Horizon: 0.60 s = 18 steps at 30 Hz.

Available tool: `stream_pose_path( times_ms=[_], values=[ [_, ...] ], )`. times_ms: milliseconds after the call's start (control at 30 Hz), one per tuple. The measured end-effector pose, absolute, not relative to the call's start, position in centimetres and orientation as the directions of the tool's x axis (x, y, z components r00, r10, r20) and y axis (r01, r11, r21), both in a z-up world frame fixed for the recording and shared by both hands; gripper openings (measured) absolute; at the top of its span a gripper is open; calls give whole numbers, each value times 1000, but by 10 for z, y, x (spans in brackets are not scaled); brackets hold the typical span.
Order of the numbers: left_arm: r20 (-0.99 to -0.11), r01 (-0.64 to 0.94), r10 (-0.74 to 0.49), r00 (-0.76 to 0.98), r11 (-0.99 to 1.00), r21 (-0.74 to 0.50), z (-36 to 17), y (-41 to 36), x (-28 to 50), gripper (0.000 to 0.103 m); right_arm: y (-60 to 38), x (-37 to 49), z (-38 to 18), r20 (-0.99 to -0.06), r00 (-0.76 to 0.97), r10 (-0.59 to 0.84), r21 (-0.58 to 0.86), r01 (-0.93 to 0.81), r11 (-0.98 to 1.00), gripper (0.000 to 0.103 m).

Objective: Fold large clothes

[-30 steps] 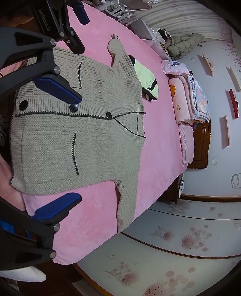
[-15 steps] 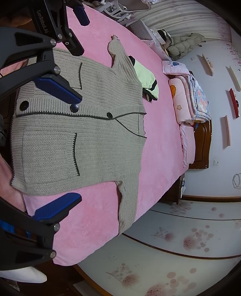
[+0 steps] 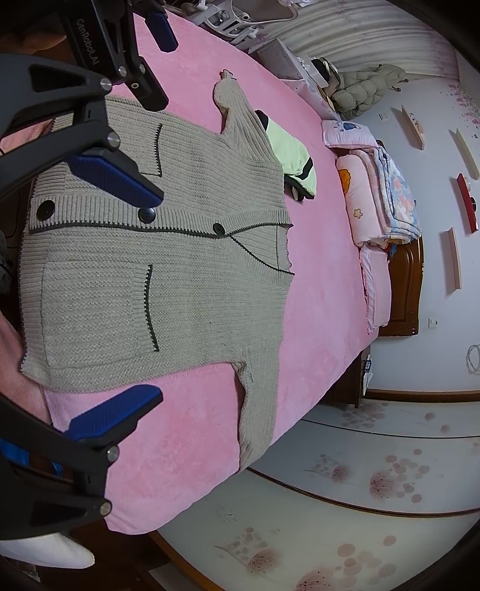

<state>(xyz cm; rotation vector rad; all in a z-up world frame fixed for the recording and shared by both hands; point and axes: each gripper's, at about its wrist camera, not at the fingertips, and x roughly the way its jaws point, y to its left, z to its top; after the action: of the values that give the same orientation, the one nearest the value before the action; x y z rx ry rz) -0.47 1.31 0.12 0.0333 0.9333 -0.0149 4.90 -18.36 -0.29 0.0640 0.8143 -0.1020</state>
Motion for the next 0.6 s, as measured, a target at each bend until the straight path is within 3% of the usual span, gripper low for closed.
stream_pose_path(
  times_ms=[600],
  values=[
    [-806,27,4,592,999,25,1,9,6,102,-184,54,-1,-726,685,-60,19,107,994,97]
  ],
)
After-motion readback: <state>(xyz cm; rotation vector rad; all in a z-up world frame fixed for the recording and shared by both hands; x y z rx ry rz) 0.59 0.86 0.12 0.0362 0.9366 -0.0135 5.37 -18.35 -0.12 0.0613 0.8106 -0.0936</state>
